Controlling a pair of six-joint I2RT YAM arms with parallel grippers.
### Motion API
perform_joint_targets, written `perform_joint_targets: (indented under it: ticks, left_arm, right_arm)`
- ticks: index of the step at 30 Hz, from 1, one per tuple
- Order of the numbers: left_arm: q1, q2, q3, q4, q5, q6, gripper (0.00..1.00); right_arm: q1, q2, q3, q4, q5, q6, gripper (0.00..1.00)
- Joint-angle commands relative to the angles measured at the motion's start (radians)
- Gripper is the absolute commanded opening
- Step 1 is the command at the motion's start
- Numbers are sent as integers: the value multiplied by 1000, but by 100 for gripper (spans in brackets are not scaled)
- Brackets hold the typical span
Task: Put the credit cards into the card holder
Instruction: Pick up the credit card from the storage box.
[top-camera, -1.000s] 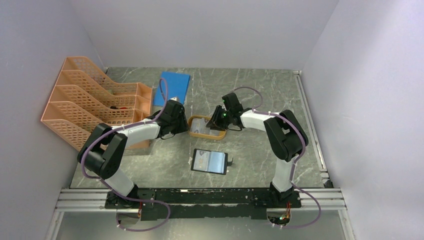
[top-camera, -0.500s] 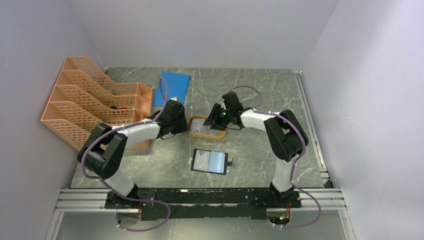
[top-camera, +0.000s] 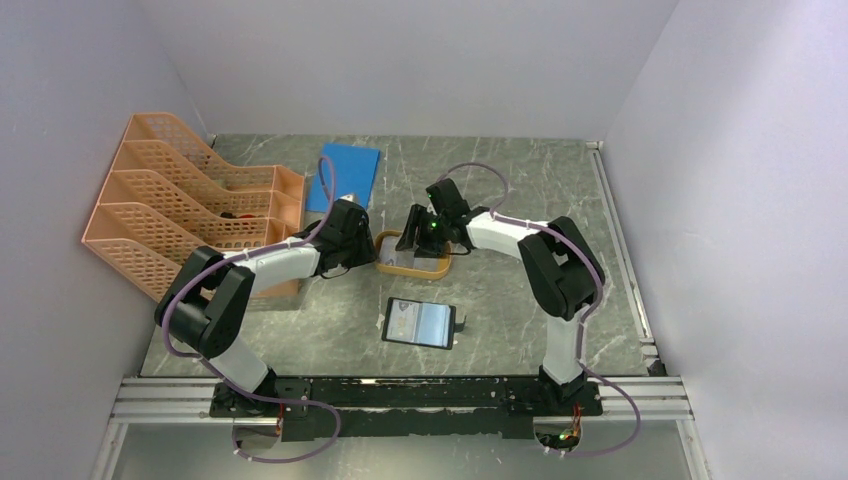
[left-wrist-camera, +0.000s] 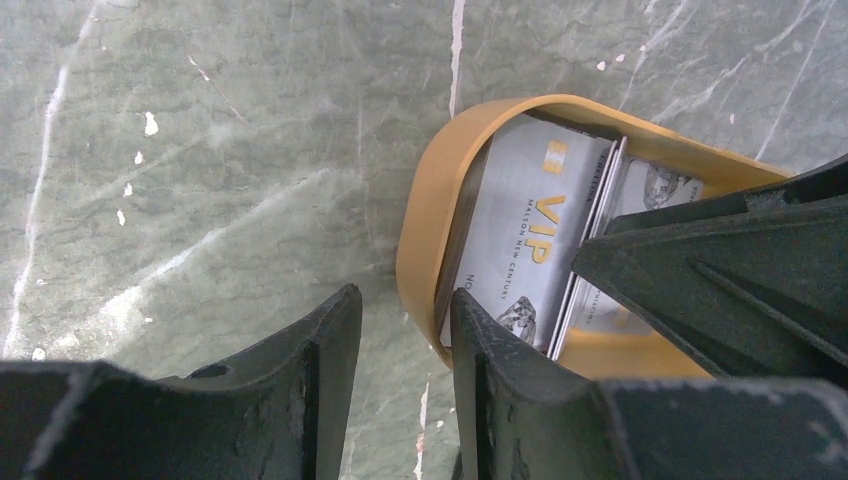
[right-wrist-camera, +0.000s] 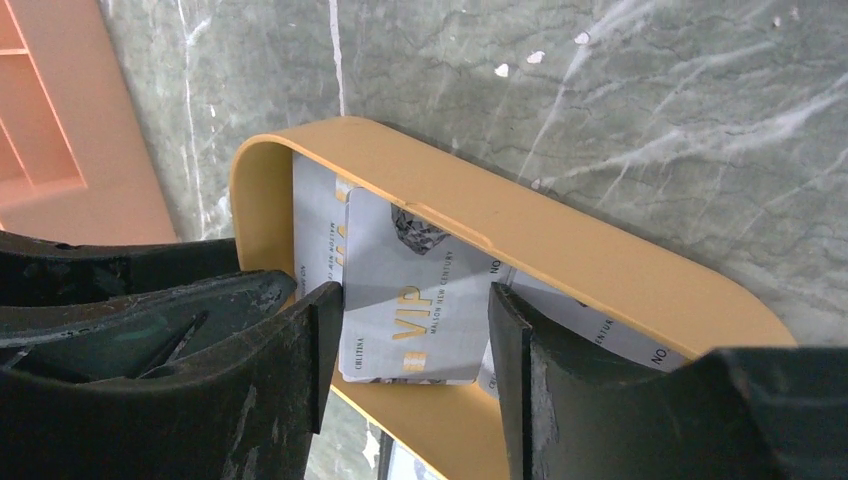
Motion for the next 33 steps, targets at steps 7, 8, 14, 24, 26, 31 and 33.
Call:
perform_joint_targets:
  ticks: [7, 8, 14, 24, 26, 31, 33]
  left_arm:
    - [10, 8, 17, 6, 28, 20, 43]
    - [10, 10, 17, 7, 28, 21, 43]
    - [10, 10, 16, 6, 28, 21, 43]
    - [10, 7, 16, 2, 24, 23, 43]
    - [10, 7, 17, 0, 24, 24, 43]
    - [10, 4, 18, -1, 19, 23, 42]
    - [11, 4, 20, -4, 16, 23, 42]
  right_arm:
    - [53, 55, 102, -146, 119, -76, 61]
    - [58, 58, 109, -153, 123, -78, 62]
    - [84, 78, 165, -212, 173, -90, 70]
    - [91, 58, 145, -208, 218, -68, 56]
    - [85, 37, 122, -191, 214, -58, 50]
    - [75, -19, 83, -173, 209, -47, 39]
    - [71, -40, 68, -170, 211, -45, 31]
